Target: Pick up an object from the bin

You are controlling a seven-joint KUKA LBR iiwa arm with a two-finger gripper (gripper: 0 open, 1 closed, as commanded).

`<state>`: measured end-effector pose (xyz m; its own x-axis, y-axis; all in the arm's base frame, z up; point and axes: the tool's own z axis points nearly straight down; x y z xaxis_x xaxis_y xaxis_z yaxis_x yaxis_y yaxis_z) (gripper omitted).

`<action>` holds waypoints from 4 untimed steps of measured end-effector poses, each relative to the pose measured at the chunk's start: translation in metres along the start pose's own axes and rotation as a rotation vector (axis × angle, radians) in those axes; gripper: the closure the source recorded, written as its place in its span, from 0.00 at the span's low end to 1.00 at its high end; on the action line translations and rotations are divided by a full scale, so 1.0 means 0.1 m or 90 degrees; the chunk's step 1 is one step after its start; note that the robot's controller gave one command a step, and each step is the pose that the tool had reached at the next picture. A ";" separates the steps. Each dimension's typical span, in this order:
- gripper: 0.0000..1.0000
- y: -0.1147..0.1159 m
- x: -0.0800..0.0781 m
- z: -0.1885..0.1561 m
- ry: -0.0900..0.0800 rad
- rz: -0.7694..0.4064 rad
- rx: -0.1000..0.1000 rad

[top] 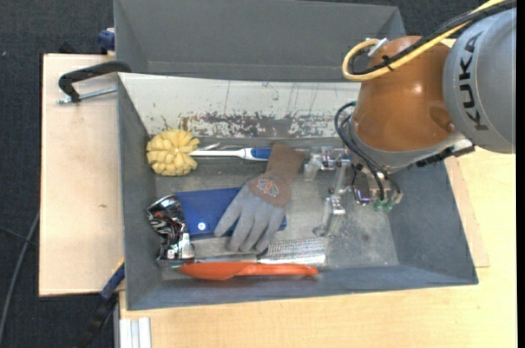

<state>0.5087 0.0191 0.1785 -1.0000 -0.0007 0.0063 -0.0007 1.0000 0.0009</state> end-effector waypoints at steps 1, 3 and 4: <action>0.00 0.00 -0.02 -0.04 -0.006 0.000 0.000; 0.00 0.33 -0.21 0.30 -0.004 -0.322 0.000; 0.00 0.32 -0.18 0.23 -0.008 -0.426 0.002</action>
Offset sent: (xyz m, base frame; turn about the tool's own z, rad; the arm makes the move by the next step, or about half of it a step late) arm 0.0304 0.0421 -0.0420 -0.4150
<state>0.5262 0.0511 0.1556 -0.7839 -0.6209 -0.0057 -0.6209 0.7839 -0.0021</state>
